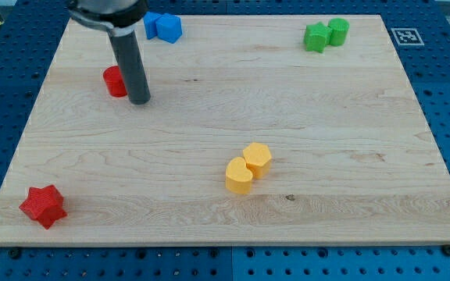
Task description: Nudge red star a bit up
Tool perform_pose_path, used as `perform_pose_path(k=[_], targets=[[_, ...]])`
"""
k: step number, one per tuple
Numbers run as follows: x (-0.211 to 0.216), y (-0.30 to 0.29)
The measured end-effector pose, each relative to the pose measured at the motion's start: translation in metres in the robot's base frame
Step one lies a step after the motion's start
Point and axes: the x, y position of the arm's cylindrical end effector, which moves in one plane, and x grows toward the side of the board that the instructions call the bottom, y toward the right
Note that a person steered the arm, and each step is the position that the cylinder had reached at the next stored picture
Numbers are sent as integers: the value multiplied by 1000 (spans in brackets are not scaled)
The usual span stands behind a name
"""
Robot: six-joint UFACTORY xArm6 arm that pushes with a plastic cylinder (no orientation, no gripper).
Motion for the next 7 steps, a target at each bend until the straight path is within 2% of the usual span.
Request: perform_pose_path(k=[4, 7], targets=[[135, -3], [172, -36]])
